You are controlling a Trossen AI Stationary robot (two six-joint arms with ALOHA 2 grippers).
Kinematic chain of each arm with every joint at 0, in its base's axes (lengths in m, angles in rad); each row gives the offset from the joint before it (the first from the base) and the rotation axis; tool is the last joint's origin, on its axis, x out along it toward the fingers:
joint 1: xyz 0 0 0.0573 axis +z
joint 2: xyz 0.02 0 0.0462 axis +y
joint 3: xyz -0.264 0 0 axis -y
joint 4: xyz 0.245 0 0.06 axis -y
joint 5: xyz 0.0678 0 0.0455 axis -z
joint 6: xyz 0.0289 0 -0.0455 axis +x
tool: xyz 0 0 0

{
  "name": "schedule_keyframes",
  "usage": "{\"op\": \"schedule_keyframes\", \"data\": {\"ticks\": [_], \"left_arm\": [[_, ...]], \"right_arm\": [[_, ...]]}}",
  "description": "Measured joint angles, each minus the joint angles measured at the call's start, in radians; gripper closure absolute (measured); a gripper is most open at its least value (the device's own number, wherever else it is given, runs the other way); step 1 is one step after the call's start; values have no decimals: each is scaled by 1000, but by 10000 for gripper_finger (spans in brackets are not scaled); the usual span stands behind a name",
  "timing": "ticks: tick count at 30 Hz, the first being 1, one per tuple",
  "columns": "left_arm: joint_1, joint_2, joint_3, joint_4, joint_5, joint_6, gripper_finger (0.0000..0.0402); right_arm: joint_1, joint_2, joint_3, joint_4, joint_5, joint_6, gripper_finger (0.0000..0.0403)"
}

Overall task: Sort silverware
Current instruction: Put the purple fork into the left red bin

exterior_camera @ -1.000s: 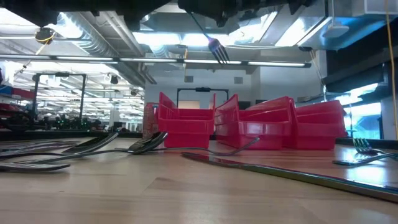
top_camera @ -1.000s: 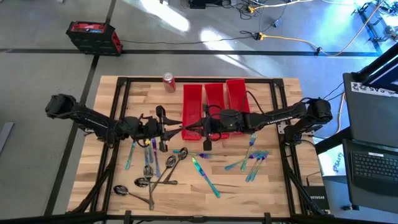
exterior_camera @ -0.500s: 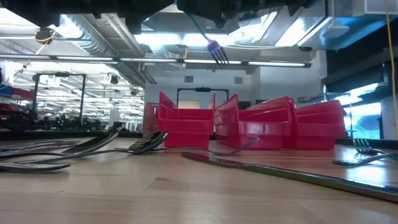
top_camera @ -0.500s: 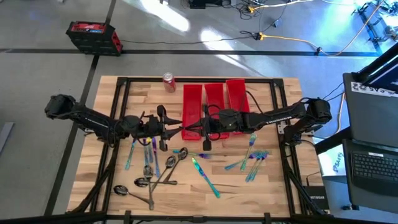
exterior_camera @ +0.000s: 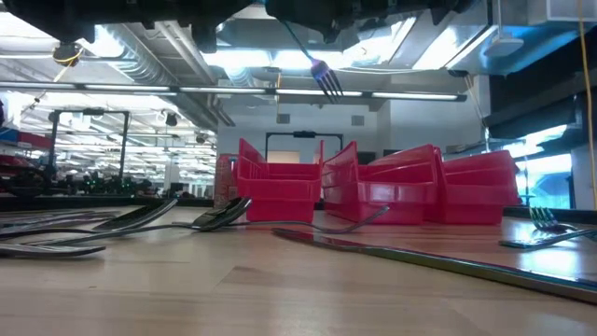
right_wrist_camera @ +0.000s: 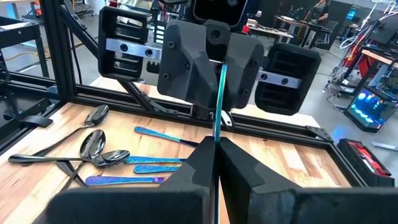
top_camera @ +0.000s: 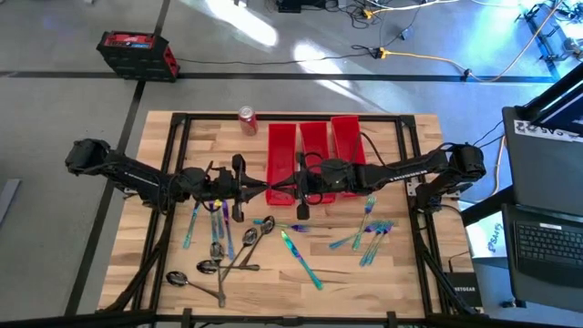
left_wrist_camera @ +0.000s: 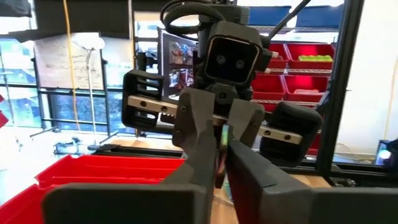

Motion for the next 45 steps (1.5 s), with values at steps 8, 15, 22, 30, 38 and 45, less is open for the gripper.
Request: {"op": "schedule_keyframes", "data": {"ticks": [8, 15, 22, 30, 38, 45], "left_arm": [[0, 0, 0, 5, 8, 9, 393], [2, 0, 0, 7, 35, 0, 391], [16, 0, 0, 5, 99, -12, 386], [27, 0, 0, 8, 104, -9, 341], [26, 0, 0, 12, 105, -15, 317], [26, 0, 0, 12, 107, -15, 317]], "right_arm": [[-12, 3, 0, 8, -2, -1, 403], [-19, 3, 0, 9, -10, -2, 403], [-24, 4, 0, 8, -23, -3, 403], [-26, 4, 0, 9, -12, -2, 403], [-26, 4, 0, 13, -8, 0, 403], [-26, 4, 0, 14, -30, 1, 403]]}}
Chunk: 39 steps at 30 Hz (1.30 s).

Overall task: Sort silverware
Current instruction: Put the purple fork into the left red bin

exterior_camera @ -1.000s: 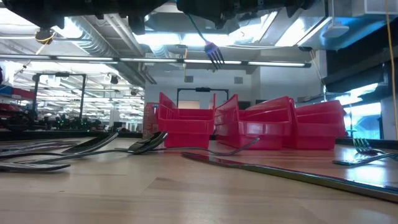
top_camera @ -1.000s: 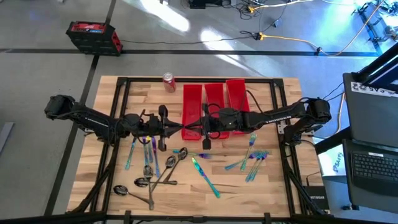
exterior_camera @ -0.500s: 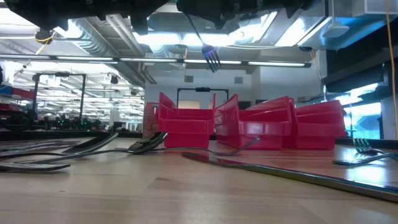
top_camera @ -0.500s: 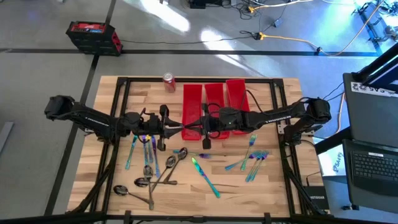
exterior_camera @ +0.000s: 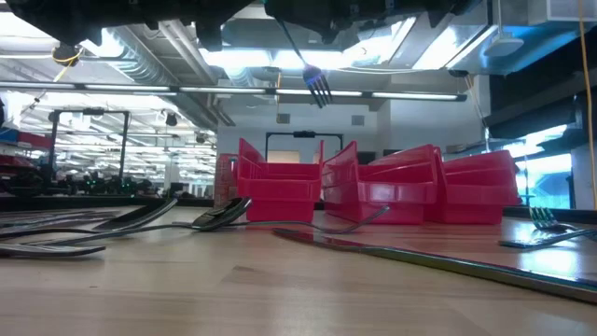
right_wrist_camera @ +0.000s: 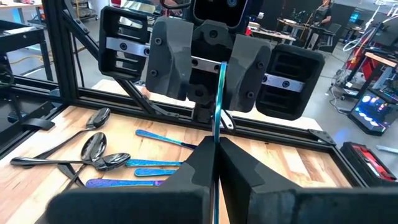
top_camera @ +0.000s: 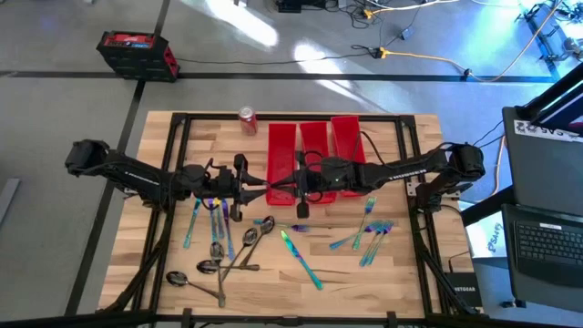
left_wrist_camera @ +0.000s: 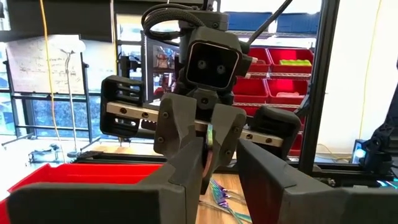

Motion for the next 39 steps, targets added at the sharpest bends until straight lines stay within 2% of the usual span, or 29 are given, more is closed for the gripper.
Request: {"op": "schedule_keyframes", "data": {"ticks": [25, 34, 39], "left_arm": [[22, 5, 0, -3, -27, 8, 318], [23, 6, 0, 22, -28, 1, 344], [28, 6, 0, 21, -28, 4, 345]], "right_arm": [[-5, 0, 0, -1, 5, 14, 403], [-12, 0, 0, 0, 4, 26, 403], [-12, 0, 0, 1, 5, 26, 403]]}}
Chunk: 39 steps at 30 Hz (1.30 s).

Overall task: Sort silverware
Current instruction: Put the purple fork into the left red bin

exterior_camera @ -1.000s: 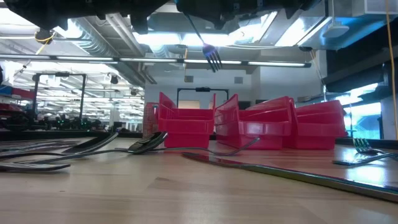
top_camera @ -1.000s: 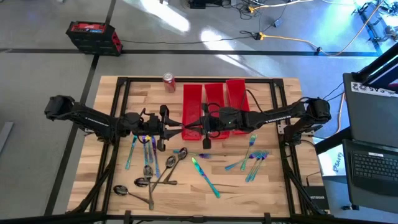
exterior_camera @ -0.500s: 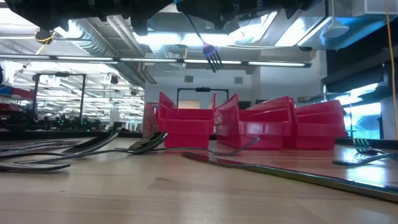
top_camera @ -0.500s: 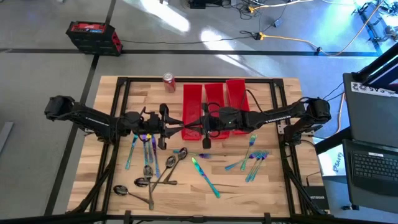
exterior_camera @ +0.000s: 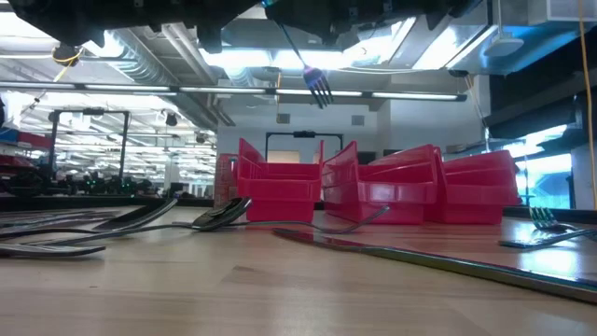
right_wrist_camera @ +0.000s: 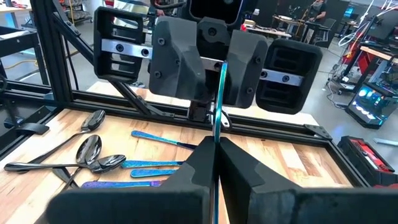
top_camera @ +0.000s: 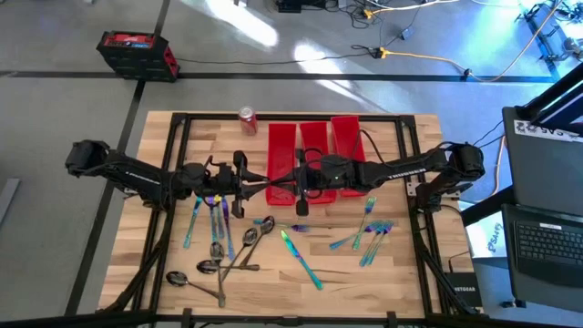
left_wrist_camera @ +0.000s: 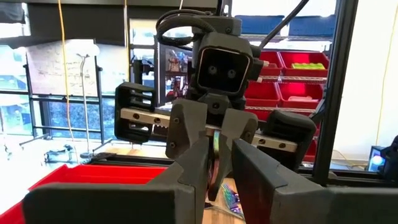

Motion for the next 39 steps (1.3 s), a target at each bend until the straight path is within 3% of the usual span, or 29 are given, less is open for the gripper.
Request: {"op": "schedule_keyframes", "data": {"ticks": [23, 30, 39], "left_arm": [[12, 90, 0, 135, 35, 1, 346], [13, 90, 0, 137, 30, 28, 394], [13, 90, 0, 134, 42, 30, 401]], "right_arm": [[1, 0, 0, 0, 0, 0, 403], [1, 0, 0, -1, -1, 0, 403], [2, 0, 0, -2, -4, 0, 403]]}}
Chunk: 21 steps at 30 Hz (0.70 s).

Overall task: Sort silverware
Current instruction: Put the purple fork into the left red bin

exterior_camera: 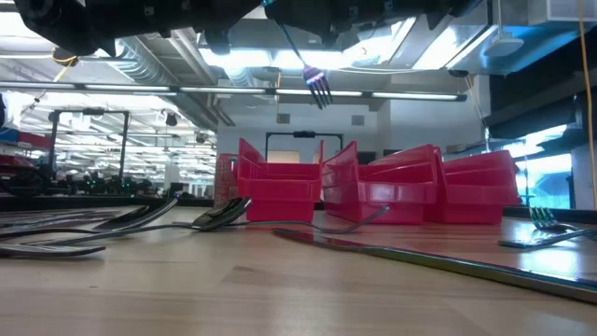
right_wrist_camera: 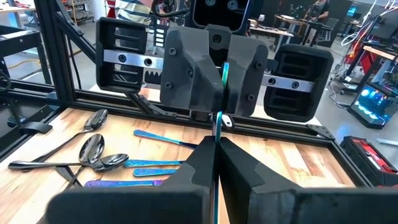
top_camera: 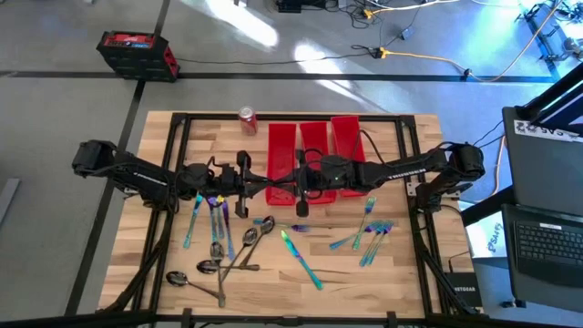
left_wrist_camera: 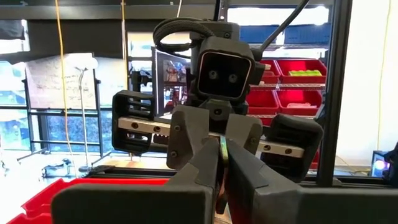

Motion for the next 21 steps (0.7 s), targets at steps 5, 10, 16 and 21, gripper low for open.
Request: {"op": "schedule_keyframes", "data": {"ticks": [5, 10, 16, 21], "left_arm": [[0, 0, 0, -2, 15, 0, 401], [-1, 0, 0, -10, 20, -5, 401], [0, 0, 0, -10, 30, 8, 401], [0, 0, 0, -9, 30, 26, 401]], "right_arm": [[0, 0, 0, 0, -15, 0, 389], [0, 0, 0, -2, -13, -16, 346], [-1, 0, 0, 3, -11, -19, 277], [-1, -31, 2, 0, -23, 17, 232]]}}
